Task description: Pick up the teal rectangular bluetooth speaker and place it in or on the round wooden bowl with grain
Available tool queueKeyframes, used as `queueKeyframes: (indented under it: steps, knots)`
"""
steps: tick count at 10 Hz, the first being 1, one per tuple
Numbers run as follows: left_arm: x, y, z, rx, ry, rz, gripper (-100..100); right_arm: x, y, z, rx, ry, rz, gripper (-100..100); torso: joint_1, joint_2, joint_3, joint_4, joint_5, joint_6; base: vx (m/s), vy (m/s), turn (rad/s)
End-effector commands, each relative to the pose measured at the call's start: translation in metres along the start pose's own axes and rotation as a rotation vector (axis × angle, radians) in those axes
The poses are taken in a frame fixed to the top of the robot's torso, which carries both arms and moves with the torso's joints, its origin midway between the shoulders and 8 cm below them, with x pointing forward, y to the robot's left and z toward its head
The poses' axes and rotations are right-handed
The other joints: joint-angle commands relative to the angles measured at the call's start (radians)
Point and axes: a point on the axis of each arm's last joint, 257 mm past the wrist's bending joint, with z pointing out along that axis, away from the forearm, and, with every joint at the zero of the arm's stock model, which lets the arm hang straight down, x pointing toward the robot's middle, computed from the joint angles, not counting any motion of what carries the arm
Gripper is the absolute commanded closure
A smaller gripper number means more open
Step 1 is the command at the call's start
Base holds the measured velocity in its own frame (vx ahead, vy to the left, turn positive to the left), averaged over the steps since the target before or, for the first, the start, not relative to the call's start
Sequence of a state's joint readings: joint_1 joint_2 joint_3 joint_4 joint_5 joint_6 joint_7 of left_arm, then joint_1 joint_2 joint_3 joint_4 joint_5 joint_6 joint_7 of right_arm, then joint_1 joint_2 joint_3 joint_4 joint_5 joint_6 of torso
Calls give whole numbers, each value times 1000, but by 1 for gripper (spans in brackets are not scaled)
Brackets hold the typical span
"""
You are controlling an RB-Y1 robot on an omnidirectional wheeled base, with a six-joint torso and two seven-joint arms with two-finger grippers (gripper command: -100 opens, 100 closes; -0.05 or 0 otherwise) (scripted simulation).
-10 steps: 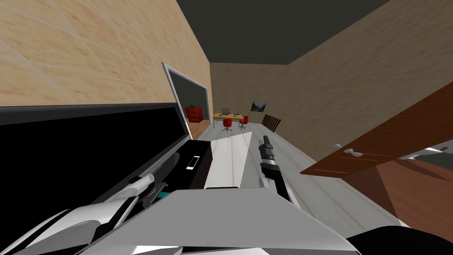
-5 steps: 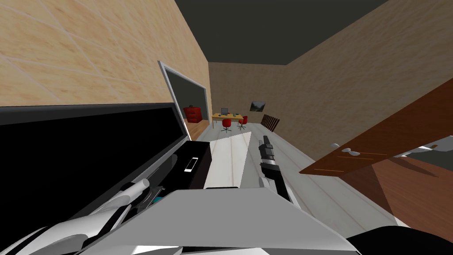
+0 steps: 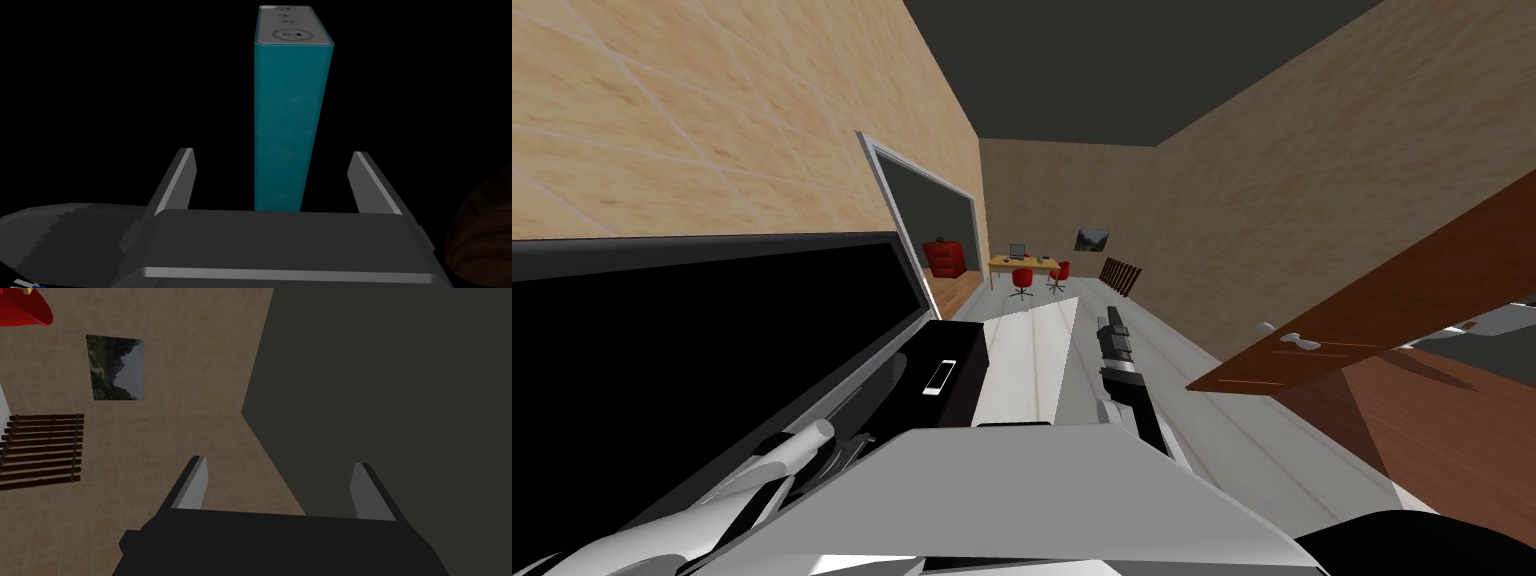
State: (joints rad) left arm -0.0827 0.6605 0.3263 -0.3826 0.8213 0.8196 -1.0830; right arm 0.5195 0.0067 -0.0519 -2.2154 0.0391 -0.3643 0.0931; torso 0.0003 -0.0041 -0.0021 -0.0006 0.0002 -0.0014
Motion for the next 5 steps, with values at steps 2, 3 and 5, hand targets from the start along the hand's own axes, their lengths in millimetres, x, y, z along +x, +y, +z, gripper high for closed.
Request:
queueKeyframes:
  steps: [2, 3, 5]
  knots:
    - [-5, 30, 3, -1, -8, -13, -100, 0, 0, 0, 0, 0, 0, 0, -1, -1, 0, 0, 0, 0, 73, -15, -64]
    - [-5, 23, 2, -1, -6, -10, -100, 0, 0, 0, 0, 0, 0, 0, 0, -2, -1, 0, 0, 0, 40, -2, -4]
    - [-5, 24, 2, 0, -7, -9, 100, 0, 0, 0, 0, 0, 0, 0, 0, 1, 1, 0, 0, 0, 3, 0, 6]
